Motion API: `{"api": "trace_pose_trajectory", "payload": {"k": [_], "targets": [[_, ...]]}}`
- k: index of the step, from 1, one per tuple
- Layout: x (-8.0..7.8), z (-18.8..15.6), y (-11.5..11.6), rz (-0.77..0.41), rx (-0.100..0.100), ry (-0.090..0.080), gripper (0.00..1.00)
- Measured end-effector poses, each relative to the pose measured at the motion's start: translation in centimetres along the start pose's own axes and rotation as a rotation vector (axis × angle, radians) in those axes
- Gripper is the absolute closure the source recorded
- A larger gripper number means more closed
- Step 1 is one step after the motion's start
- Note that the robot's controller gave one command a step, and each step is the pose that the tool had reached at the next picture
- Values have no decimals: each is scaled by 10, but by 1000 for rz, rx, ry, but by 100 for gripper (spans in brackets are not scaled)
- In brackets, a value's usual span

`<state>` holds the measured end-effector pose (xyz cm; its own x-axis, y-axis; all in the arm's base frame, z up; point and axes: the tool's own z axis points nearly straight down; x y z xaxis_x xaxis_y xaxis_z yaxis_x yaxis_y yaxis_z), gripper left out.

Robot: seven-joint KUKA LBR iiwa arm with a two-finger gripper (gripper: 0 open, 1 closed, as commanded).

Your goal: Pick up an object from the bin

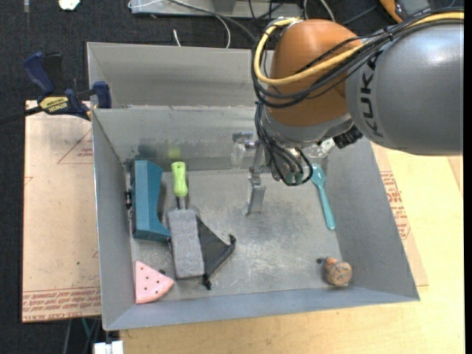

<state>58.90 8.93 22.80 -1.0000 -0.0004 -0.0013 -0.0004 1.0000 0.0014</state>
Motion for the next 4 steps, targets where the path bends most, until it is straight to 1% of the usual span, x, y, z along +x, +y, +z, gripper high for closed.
{"api": "trace_pose_trajectory", "payload": {"k": [1, 2, 3, 4], "targets": [[26, 58, 11, -297, 0, -3, 0], [56, 76, 29, -362, -1, -1, 0], [69, 97, 44, -816, -2, 0, 0], [82, 156, 56, -971, -3, -14, 0]]}}
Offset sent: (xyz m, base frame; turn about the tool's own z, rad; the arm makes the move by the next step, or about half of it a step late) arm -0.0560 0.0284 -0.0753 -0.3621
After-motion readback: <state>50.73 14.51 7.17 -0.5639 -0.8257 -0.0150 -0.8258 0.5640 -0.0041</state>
